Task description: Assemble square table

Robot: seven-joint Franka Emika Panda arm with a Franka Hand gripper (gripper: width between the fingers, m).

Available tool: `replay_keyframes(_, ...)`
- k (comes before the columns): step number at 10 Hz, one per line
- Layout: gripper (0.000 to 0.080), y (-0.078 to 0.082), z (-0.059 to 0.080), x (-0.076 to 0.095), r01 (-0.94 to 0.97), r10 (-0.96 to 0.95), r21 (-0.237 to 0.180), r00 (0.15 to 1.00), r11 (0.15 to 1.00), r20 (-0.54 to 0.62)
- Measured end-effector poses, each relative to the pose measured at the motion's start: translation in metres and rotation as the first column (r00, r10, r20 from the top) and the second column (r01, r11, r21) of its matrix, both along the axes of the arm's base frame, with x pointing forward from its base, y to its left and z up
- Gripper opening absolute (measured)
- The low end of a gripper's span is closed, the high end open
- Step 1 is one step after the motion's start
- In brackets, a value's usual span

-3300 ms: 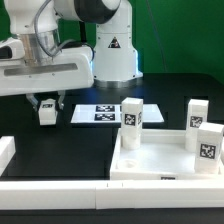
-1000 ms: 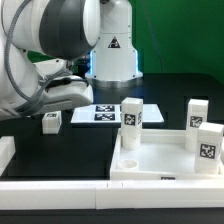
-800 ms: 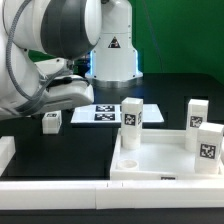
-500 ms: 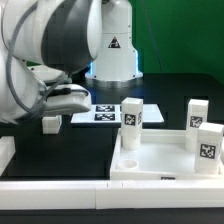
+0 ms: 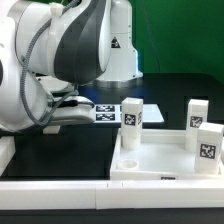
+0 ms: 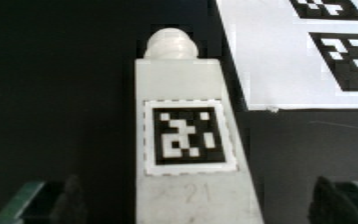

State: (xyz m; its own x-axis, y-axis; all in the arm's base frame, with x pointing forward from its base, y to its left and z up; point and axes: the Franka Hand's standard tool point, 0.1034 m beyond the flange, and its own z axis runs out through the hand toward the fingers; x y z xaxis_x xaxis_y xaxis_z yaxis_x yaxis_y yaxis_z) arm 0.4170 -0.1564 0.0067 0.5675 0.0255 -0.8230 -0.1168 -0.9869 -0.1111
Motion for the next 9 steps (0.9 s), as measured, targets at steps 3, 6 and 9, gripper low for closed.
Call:
replay_keyframes(3, 0.0284, 0.0, 0.0, 0.0, 0.0, 0.0, 0.0, 1.0, 1.0, 0.0)
replay_keyframes(6, 0.0284, 0.005, 0.011, 0.009, -0.015, 0.015, 0.003, 1.0, 1.0, 0.024)
replay_keyframes(9, 0.0284, 0.032, 0.065, 0.041, -0.045, 0.044, 0.004, 0.992, 0.999, 0.12)
